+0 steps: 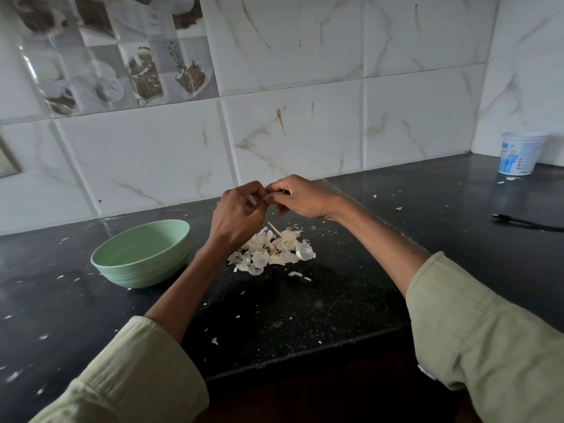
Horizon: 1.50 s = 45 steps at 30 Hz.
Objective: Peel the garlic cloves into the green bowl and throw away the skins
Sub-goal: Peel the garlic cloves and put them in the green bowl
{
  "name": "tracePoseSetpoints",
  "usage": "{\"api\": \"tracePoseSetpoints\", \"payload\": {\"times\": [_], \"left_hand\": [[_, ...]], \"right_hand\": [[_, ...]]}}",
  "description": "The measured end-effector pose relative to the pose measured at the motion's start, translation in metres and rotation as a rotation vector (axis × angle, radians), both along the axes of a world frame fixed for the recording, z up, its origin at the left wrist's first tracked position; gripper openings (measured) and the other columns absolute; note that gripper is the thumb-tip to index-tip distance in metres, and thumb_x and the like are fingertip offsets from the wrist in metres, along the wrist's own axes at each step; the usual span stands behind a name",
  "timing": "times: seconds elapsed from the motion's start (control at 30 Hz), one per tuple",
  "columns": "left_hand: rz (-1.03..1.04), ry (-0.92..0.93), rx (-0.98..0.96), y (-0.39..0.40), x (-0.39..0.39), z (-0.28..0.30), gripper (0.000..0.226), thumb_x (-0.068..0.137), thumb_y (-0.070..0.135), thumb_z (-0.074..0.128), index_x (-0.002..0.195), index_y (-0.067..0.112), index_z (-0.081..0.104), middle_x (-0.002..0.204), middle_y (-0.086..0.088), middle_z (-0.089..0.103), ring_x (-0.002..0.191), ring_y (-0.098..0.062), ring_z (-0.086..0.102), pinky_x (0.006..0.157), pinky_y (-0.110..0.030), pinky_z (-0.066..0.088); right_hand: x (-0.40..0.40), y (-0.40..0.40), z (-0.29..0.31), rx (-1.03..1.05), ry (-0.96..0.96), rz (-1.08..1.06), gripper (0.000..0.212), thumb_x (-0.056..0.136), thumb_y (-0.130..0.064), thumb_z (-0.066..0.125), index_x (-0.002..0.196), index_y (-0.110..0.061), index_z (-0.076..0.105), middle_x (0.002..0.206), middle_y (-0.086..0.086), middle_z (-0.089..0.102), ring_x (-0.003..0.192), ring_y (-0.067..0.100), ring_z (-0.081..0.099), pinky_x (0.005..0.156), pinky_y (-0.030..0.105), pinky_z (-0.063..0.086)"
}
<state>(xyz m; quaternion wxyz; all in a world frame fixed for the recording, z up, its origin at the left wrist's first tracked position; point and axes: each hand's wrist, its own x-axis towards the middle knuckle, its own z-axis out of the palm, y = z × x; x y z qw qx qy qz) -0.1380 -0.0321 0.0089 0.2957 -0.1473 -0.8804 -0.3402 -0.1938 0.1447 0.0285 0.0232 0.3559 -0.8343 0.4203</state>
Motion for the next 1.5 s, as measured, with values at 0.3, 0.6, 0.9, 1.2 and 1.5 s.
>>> {"api": "tracePoseSetpoints", "payload": {"times": [0.3, 0.6, 0.9, 1.2, 1.5], "left_hand": [[-0.037, 0.002, 0.151, -0.016, -0.002, 0.003, 0.015, 0.101, 0.018, 0.061, 0.088, 0.014, 0.066, 0.079, -0.007, 0.072, 0.068, -0.018, 0.073, 0.069, -0.042, 0.062], [-0.073, -0.059, -0.043, -0.013, -0.007, 0.0, 0.022, 0.076, 0.031, 0.093, 0.074, 0.02, 0.074, 0.067, 0.006, 0.074, 0.064, -0.013, 0.072, 0.065, -0.034, 0.061], [-0.094, -0.053, -0.148, -0.018, -0.014, 0.002, 0.01, 0.092, 0.015, 0.078, 0.094, 0.024, 0.083, 0.08, 0.011, 0.078, 0.076, -0.004, 0.073, 0.084, -0.041, 0.062], [-0.087, -0.014, -0.003, -0.011, 0.003, 0.016, 0.038, 0.069, 0.042, 0.096, 0.088, 0.025, 0.068, 0.077, 0.007, 0.076, 0.07, -0.009, 0.073, 0.066, -0.035, 0.063], [-0.052, -0.086, -0.159, -0.024, 0.007, 0.034, 0.013, 0.085, 0.007, 0.082, 0.08, 0.01, 0.07, 0.062, 0.005, 0.072, 0.055, -0.014, 0.07, 0.059, -0.032, 0.058]], "right_hand": [[-0.009, 0.01, 0.0, 0.073, -0.009, 0.042, 0.037, 0.108, -0.007, 0.049, 0.143, -0.007, 0.059, 0.123, 0.02, 0.065, 0.087, 0.016, 0.068, 0.085, 0.025, 0.059], [-0.015, 0.025, 0.003, -0.238, -0.063, 0.024, 0.028, 0.093, -0.001, 0.074, 0.12, -0.001, 0.072, 0.108, 0.018, 0.072, 0.091, 0.022, 0.071, 0.085, 0.032, 0.062], [-0.014, 0.026, 0.004, -0.298, -0.092, 0.039, 0.025, 0.087, -0.007, 0.081, 0.108, 0.003, 0.074, 0.102, 0.02, 0.077, 0.098, 0.027, 0.075, 0.087, 0.037, 0.063], [-0.012, 0.017, 0.0, -0.234, -0.048, -0.008, 0.029, 0.087, -0.024, 0.083, 0.094, 0.003, 0.075, 0.081, 0.009, 0.073, 0.07, 0.01, 0.066, 0.066, 0.022, 0.055], [-0.006, 0.008, -0.004, -0.052, 0.096, 0.018, 0.025, 0.095, -0.028, 0.074, 0.083, -0.007, 0.079, 0.076, 0.01, 0.076, 0.064, 0.009, 0.068, 0.065, 0.023, 0.056]]}}
